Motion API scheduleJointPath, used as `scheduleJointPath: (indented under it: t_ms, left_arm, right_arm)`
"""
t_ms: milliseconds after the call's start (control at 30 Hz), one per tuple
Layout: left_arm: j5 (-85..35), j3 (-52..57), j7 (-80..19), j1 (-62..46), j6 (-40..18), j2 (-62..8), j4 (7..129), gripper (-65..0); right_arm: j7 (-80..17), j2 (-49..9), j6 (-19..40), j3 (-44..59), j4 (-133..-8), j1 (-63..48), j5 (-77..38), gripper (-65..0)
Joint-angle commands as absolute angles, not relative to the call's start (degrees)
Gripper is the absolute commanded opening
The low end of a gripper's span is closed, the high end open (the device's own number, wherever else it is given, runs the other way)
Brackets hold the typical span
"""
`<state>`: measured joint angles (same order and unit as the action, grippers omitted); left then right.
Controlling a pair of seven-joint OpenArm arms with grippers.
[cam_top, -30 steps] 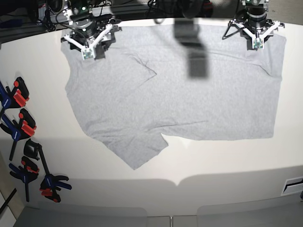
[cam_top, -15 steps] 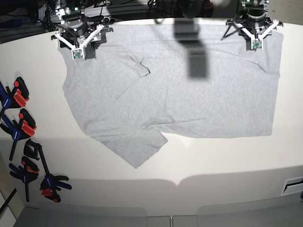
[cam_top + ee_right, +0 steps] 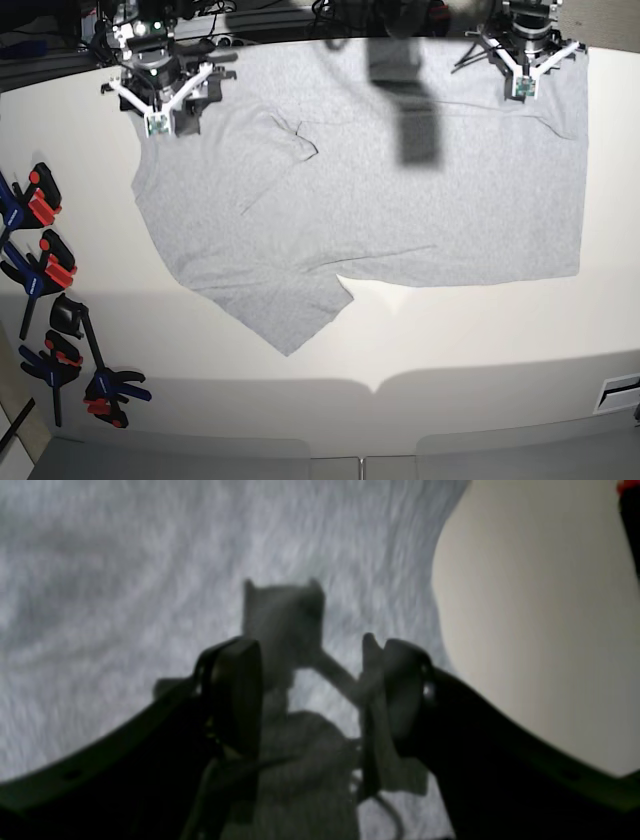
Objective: Fold the T-shirt properly
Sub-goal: 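Move both grippers to the shirt's side edges and grasp them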
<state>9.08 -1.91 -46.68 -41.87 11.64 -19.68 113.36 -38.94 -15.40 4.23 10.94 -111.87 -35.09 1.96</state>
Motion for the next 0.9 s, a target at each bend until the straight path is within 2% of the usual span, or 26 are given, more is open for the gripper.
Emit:
scheduleJointPath:
  t_ms: [0, 200, 300, 433, 533, 667, 800, 867]
  left_arm:
    - [10.7, -1.8, -46.5, -42.6, 12.5, -20.1, 115.2, -45.6]
    - [20.1, -1.8, -46.6, -42.5, 12.5, -20.4, 125.2, -45.6]
    - [24.5, -1.8, -45.5, -41.8, 12.4, -20.4, 131.1, -45.5]
    - [21.7, -1.8, -46.5, -36.0, 9.5, -21.2, 132.9, -41.7]
    - [17.3, -1.8, -46.4, -28.8, 7.5, -21.3, 130.7, -38.3]
    - [11.8, -1.8, -46.5, -17.0, 4.3, -21.3, 123.8, -38.3]
    - [5.9, -1.8, -46.4, -3.6, 1.6, -21.3, 111.8, -38.3]
    - [2.9, -1.8, -45.9, 3.0, 1.3, -22.1, 104.3, -38.3]
  right_arm:
    - [-38.3, -16.1, 3.6, 11.2, -113.6, -34.5, 2.4, -29.5]
    - [-39.6, -16.1, 8.8, 11.2, -116.1, -29.3, 2.6, -29.4]
    - [-39.5, -16.1, 9.4, 11.2, -117.3, -25.9, 2.6, -29.4]
    - [-39.2, -16.0, 9.4, 11.2, -118.0, -21.1, 2.8, -29.4]
    - [-39.4, -16.0, 9.4, 11.2, -118.0, -17.9, 2.8, -29.4]
    - [-43.7, -16.0, 9.5, 11.2, -118.0, -14.8, 2.8, -29.4]
    - [-49.0, -16.0, 15.2, 11.2, -118.0, -13.3, 2.5, -29.4]
    - [-49.2, -16.0, 16.2, 11.2, -118.0, -13.4, 0.7, -29.4]
